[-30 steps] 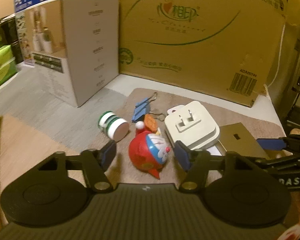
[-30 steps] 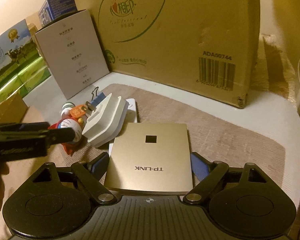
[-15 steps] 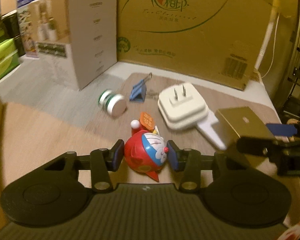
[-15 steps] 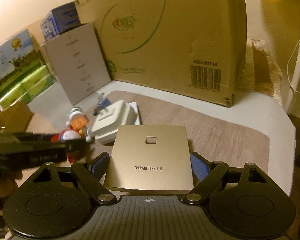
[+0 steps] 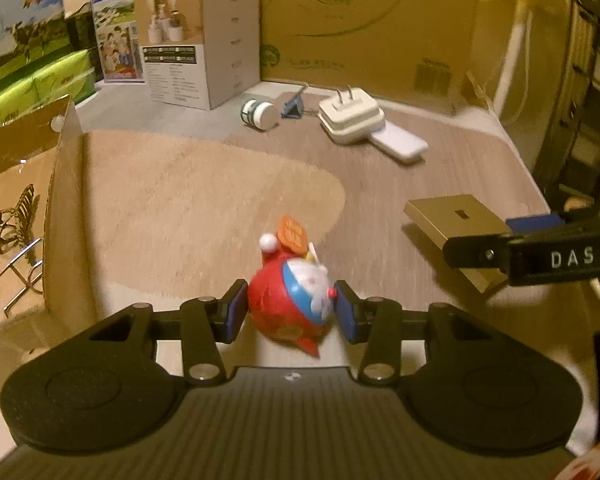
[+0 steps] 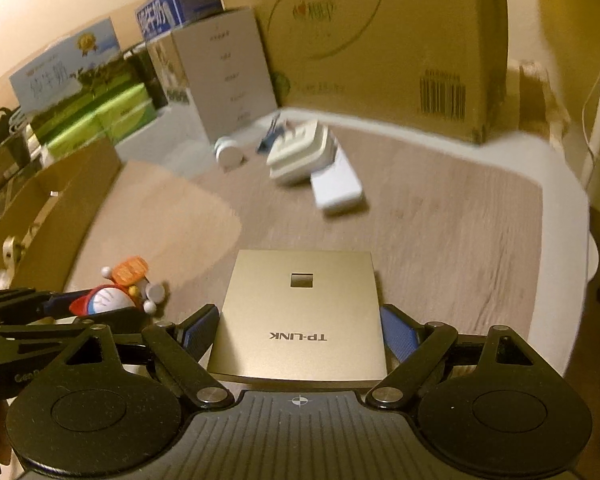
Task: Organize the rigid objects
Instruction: 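Lift the red toy and gold card and carry both toward the cardboard tray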
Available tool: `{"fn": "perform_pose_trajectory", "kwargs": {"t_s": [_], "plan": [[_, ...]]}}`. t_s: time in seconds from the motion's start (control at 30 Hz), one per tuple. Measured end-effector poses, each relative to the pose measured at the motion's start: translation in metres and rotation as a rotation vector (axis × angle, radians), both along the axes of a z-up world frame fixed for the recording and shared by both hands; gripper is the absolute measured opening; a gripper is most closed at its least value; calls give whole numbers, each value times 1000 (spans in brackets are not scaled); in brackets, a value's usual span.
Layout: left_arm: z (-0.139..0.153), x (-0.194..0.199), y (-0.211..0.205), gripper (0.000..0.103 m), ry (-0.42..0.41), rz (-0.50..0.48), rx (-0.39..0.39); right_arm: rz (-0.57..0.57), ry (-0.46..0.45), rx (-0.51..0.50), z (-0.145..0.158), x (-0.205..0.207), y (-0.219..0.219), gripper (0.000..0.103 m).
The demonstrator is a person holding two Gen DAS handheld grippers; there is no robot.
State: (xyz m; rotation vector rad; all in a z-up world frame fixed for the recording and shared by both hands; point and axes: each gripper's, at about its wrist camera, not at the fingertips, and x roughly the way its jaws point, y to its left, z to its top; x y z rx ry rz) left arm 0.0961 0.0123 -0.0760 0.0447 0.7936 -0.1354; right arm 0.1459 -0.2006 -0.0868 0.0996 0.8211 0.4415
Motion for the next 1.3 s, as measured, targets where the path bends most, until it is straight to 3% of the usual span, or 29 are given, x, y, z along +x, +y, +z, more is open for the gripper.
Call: {"fn": "perform_pose_trajectory", "kwargs": {"t_s": [0.37, 0.77, 1.3], "plan": [[-4, 4, -3, 47, -61, -55, 95, 12, -9, -21, -5, -11, 11, 86], [-3, 1, 5, 42, -26, -40, 50, 27, -21, -43, -6, -13, 15, 86], [17, -47, 30, 42, 8, 37, -51, 39, -51, -29, 15, -51, 21, 86]]}}
